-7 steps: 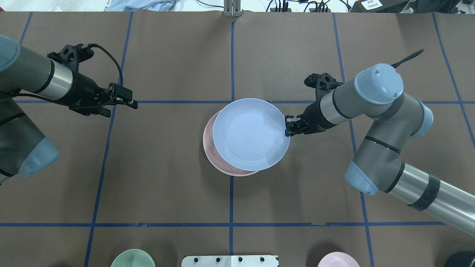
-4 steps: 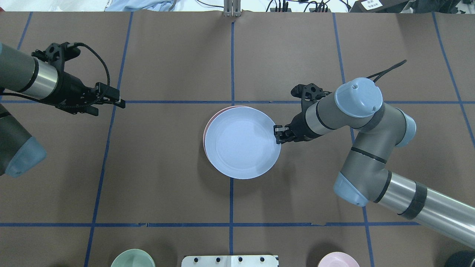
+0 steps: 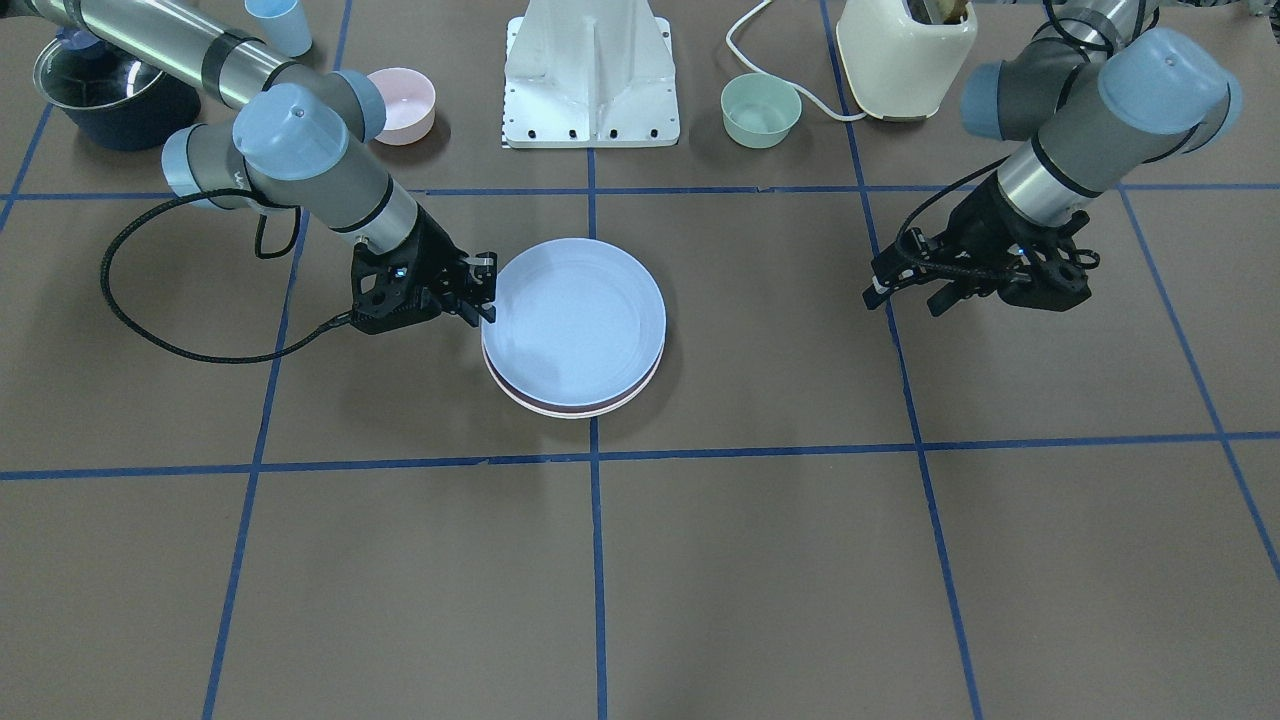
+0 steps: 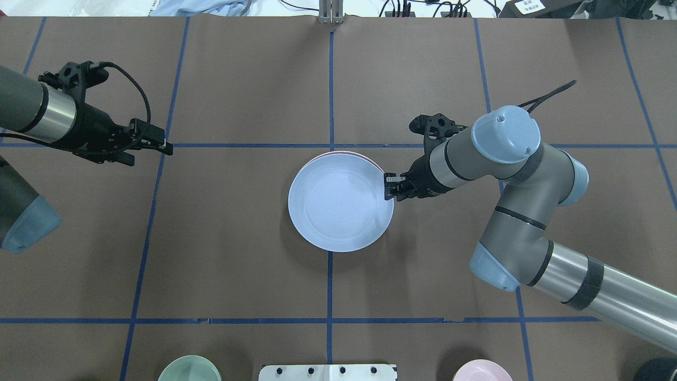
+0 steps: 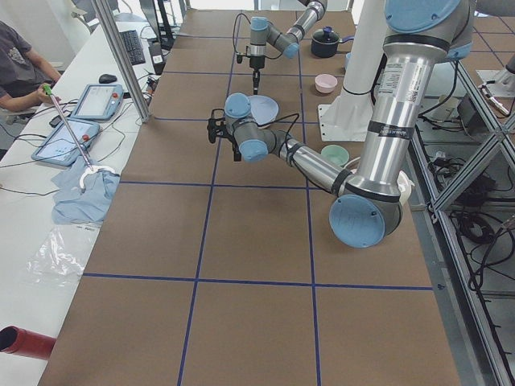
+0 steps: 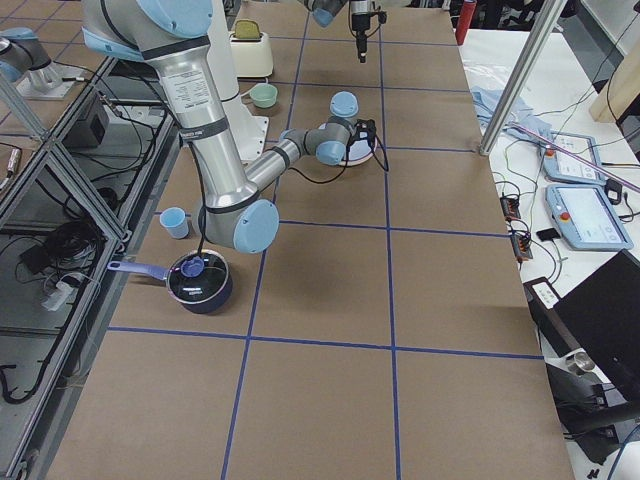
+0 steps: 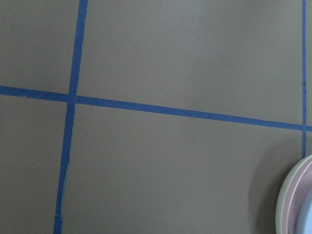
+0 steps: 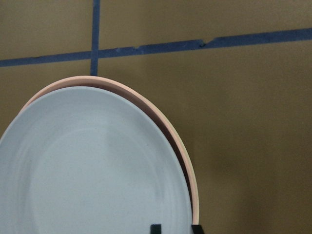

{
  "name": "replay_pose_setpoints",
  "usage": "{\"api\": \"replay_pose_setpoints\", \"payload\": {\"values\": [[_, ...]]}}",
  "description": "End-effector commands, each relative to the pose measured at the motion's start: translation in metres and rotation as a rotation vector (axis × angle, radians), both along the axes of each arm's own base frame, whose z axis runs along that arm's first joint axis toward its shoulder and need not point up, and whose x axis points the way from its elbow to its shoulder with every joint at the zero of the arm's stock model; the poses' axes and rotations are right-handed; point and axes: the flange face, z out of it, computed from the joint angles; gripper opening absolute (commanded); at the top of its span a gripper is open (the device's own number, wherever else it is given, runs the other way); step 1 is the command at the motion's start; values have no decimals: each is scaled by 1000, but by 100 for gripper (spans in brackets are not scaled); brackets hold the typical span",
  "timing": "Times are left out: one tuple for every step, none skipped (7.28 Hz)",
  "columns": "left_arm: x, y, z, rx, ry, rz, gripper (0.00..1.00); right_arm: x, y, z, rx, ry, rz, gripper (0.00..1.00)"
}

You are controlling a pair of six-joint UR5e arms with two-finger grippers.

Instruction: Stack three plates with pink and blue

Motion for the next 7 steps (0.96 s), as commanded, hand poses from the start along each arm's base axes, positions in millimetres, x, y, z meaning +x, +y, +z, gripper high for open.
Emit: {"api": "replay_pose_setpoints", "payload": {"values": [[-4, 1, 8, -10, -9, -5, 100, 16, -17, -6, 5, -6, 36, 100], [-6, 1, 11, -13, -12, -7, 100, 26, -26, -6, 1, -6, 51, 100], [-20, -4, 15, 5, -22, -19, 100, 57, -49, 0, -42, 14, 75, 100], [-48, -1, 47, 79, -74, 4, 100, 102, -76, 12, -91, 56, 98, 100], [-83, -3, 72, 144, -121, 8, 100, 129, -87, 27, -61, 107, 89, 100], [-129, -12, 91, 198, -186, -5, 100, 156, -95, 51, -13, 183, 58, 100], [-172, -22, 109, 250, -274, 17, 100, 190, -103, 85, 28, 269, 17, 100]]}}
